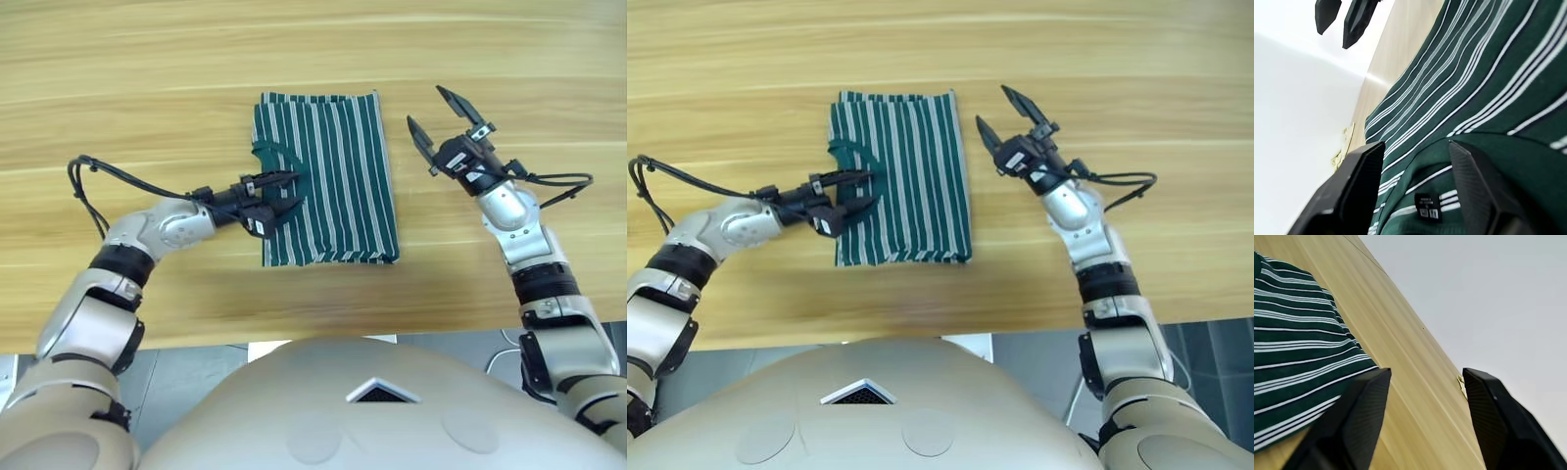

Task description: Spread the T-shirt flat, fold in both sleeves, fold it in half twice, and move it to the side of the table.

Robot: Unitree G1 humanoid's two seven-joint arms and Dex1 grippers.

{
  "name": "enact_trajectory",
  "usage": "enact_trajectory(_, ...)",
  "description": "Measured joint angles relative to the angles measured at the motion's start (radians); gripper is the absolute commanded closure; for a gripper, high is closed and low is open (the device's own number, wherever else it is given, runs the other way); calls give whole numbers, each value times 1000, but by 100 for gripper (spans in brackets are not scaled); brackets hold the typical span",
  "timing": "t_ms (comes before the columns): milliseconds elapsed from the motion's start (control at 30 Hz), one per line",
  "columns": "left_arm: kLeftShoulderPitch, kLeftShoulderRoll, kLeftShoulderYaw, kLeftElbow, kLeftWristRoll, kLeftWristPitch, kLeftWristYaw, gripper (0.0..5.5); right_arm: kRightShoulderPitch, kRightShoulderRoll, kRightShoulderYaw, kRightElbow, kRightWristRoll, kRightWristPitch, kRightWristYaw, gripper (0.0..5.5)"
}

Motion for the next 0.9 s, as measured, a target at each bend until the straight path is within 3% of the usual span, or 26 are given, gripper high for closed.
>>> enact_trajectory(133,22,-21,98,-85,-6,56,62,306,-2,-25,-12,-31,-37,-29,-13,280)
enact_trajectory(233,9,7,329,-210,-103,42,204,306,97,-131,-20,-142,-142,-106,-16,280)
enact_trajectory(333,129,99,496,-412,-218,27,209,306,270,-278,-30,-265,-260,-118,29,280)
enact_trajectory(433,384,206,474,-491,-235,117,29,259,424,-374,-46,-374,-323,-85,96,280)
enact_trajectory(567,637,310,401,-595,-228,238,-199,190,451,-419,-34,-470,-321,-65,176,280)
enact_trajectory(900,542,281,252,-613,-215,253,-365,190,351,-410,77,-488,-319,-94,250,280)
